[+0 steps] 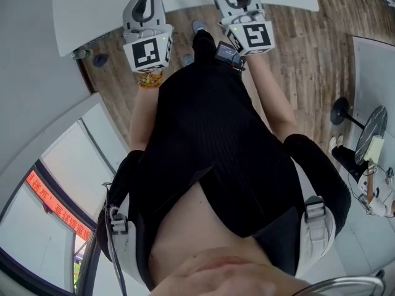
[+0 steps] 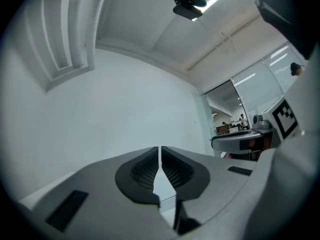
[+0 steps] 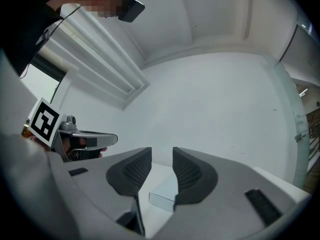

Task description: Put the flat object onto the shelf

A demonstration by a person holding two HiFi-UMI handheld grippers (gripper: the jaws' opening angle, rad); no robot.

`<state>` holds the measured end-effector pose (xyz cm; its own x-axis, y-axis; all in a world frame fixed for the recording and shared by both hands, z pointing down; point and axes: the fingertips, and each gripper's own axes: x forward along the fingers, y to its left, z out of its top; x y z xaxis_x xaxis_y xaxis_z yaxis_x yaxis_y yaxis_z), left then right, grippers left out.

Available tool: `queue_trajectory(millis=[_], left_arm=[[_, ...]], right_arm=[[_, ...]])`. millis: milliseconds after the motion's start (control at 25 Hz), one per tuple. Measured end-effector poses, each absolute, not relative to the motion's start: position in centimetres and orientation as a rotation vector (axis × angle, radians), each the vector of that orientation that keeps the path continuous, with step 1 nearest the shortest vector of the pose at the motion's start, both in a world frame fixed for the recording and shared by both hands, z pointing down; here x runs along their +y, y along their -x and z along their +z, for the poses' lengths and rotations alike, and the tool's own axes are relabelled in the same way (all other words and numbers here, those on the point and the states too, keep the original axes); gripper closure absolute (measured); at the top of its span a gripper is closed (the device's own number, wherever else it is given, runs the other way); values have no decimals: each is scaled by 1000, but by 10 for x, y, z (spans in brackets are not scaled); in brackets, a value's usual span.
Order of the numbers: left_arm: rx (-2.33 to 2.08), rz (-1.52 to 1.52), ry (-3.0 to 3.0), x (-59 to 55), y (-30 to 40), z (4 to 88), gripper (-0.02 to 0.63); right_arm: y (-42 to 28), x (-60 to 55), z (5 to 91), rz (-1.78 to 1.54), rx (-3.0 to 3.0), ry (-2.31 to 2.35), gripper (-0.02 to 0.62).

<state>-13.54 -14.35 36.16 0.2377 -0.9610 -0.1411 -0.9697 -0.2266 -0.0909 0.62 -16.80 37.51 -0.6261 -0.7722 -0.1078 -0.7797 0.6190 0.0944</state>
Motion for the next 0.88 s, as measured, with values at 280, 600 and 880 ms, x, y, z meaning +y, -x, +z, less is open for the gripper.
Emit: queue_trajectory(millis=[280,600,880], left_arm=[[1829,77,2358,-137,130,371,578],[1820,80,2372,-133,124,380,580],[1811,46,2381,-131,124,389,580]], right_arm=[[-11,-158,390,219,2778,1354,459],[-16,-158,396,213,2780,1375,462],[-18,-154,403,222,2779,1395,463]])
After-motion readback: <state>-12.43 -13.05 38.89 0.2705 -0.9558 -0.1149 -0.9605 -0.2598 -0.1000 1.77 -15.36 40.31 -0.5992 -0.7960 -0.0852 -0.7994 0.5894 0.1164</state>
